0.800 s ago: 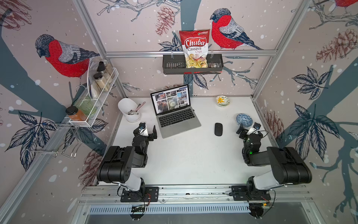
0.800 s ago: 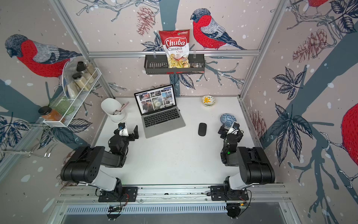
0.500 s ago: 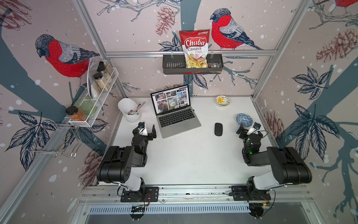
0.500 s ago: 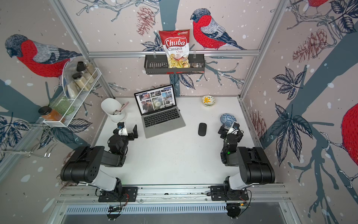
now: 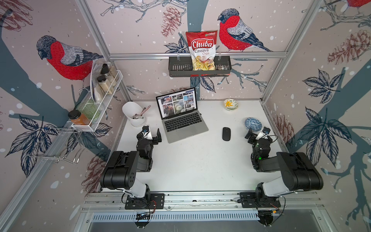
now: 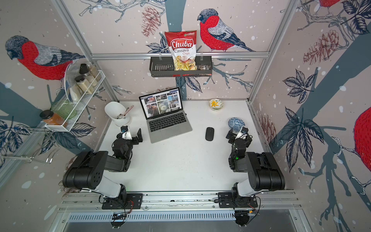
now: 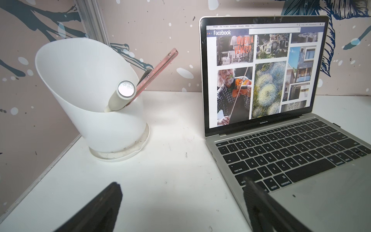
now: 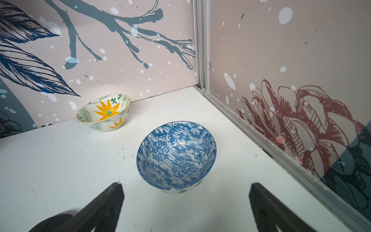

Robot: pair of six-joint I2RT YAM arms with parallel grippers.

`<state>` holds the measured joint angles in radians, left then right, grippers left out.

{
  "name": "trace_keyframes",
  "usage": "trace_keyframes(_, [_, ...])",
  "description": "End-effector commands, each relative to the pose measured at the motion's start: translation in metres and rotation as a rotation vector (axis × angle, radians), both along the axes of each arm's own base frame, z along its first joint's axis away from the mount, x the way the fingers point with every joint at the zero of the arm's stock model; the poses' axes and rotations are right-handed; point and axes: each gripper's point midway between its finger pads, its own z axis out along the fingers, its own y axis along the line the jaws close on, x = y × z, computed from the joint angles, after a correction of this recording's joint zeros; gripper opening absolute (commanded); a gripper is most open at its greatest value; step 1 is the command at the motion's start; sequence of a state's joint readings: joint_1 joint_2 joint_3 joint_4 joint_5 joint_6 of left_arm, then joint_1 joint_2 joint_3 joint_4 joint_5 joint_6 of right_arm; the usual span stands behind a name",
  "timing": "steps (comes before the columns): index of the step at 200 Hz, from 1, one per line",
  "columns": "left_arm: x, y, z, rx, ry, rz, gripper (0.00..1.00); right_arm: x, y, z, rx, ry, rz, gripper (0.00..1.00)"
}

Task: Remove the wireless mouse receiver from the laptop
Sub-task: Pick up the mouse from the center of the board.

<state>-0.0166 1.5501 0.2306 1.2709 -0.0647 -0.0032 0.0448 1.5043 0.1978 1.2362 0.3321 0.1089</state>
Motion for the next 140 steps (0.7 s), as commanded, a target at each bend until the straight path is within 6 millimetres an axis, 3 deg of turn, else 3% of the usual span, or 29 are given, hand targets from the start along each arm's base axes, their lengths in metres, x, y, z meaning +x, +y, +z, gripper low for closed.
trace_keyframes(1, [0.002, 0.003, 0.008, -0.006, -0.03, 0.013, 0.99, 0.002, -0.001, 0.01, 0.007, -0.041, -0.008, 1.0])
trace_keyframes(114, [0.002, 0.003, 0.008, -0.012, -0.029, 0.006, 0.98, 0.002, -0.001, 0.009, 0.014, -0.042, 0.003, 1.0])
trace_keyframes(140, [0.021, 0.011, 0.026, -0.01, 0.063, 0.069, 0.97, 0.012, 0.014, 0.023, -0.032, -0.017, 0.065, 1.0])
